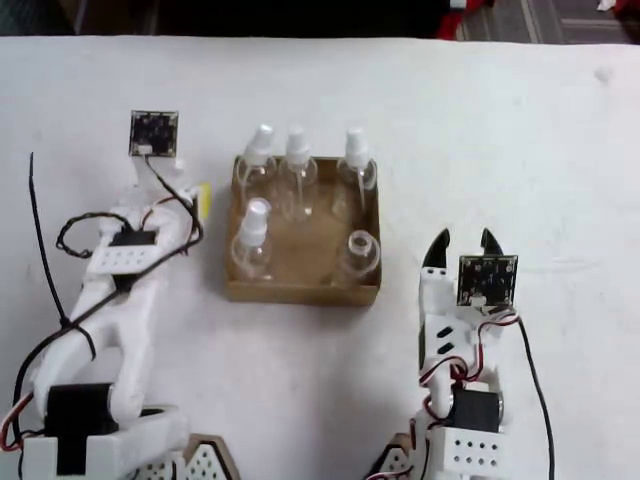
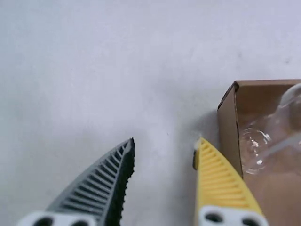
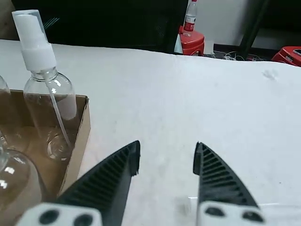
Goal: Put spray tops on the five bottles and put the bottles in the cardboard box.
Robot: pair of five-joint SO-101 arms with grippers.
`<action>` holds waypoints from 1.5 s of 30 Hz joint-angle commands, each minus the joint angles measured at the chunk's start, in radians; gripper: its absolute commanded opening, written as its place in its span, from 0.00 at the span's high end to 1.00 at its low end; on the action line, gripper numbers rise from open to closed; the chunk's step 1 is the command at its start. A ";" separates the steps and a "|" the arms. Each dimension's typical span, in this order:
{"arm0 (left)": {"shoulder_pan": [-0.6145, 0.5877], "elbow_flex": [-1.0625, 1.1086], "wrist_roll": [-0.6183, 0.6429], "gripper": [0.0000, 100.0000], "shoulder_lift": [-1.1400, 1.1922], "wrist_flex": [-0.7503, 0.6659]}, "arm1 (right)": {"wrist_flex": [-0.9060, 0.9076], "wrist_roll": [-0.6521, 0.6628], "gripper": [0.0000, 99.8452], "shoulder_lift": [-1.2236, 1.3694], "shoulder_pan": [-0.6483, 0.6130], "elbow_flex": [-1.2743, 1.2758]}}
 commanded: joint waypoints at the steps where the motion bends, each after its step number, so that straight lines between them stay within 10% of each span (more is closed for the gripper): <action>1: 0.018 -0.008 -0.011 0.80 -0.028 -0.021 | -0.002 0.002 0.84 0.004 0.013 0.009; 37: 0.021 0.005 -0.002 0.80 -0.039 -0.015 | -0.150 -0.012 0.84 0.013 0.308 0.011; 45: 0.021 0.003 -0.002 0.80 -0.039 -0.015 | -0.180 -0.272 0.84 0.012 0.449 0.011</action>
